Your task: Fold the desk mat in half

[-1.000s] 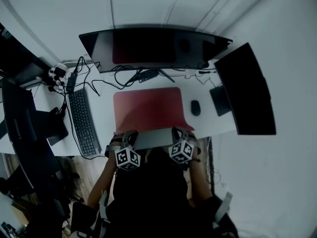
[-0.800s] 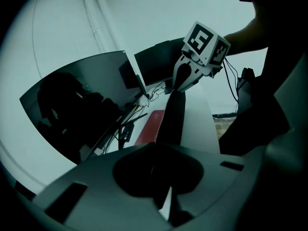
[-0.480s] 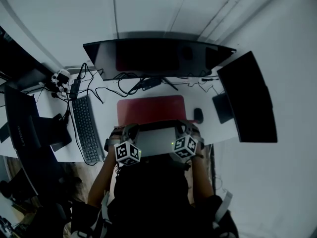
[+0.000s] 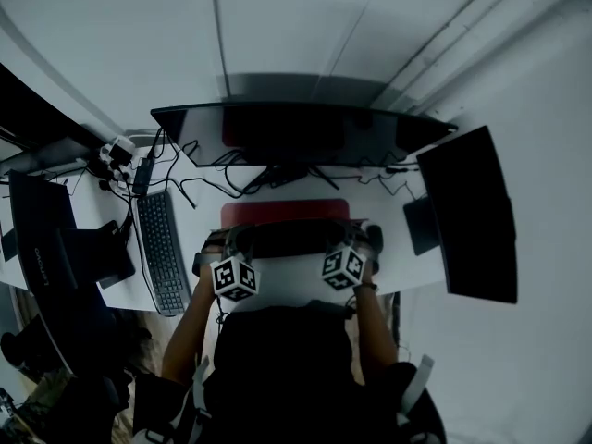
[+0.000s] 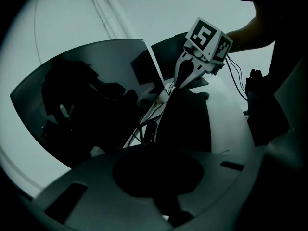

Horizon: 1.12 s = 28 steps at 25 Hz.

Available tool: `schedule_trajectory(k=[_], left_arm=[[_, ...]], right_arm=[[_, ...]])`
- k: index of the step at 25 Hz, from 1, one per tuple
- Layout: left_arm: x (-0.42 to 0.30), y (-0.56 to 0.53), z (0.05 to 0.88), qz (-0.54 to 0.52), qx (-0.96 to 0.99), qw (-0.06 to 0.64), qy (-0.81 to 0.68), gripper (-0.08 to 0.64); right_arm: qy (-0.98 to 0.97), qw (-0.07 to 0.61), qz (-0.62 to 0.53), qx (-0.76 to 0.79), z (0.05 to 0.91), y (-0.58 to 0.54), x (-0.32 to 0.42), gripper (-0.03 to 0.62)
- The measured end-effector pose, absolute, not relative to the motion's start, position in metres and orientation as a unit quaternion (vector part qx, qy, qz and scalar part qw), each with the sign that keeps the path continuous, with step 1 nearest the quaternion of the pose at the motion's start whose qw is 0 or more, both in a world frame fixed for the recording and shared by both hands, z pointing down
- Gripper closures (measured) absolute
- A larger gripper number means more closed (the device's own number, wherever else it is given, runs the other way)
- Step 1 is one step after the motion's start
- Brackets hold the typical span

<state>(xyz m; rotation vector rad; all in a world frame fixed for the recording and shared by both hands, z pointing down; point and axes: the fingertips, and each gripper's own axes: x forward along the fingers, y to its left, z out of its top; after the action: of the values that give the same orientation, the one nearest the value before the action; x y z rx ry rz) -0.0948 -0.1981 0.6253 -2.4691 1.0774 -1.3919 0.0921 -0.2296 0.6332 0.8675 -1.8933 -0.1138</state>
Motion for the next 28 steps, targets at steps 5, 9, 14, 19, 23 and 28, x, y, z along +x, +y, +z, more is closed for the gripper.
schedule_trajectory(k=[5, 9, 14, 19, 23, 28], left_arm=[[-0.103, -0.237, 0.639, -0.465, -0.802, 0.036, 0.373, 0.541], [-0.108, -0.268, 0.656, -0.474, -0.791, 0.023, 0.386, 0.541], [-0.112, -0.297, 0.691, -0.481, -0.776, 0.013, 0.407, 0.541], [-0.114, -0.317, 0.718, -0.486, -0.767, 0.014, 0.419, 0.541], [-0.115, -0.327, 0.736, -0.493, -0.764, 0.017, 0.416, 0.541], [-0.116, -0.336, 0.757, -0.504, -0.757, 0.002, 0.416, 0.541]], right_arm=[[-0.789, 0.506, -0.047, 0.345, 0.648, -0.269, 0.083, 0.574], [-0.792, 0.509, -0.047, 0.334, 0.667, -0.298, 0.078, 0.574], [-0.79, 0.516, -0.051, 0.328, 0.695, -0.326, 0.076, 0.574], [-0.784, 0.524, -0.052, 0.328, 0.727, -0.346, 0.073, 0.574], [-0.782, 0.528, -0.046, 0.328, 0.747, -0.355, 0.072, 0.572], [-0.778, 0.535, -0.044, 0.326, 0.764, -0.362, 0.072, 0.572]])
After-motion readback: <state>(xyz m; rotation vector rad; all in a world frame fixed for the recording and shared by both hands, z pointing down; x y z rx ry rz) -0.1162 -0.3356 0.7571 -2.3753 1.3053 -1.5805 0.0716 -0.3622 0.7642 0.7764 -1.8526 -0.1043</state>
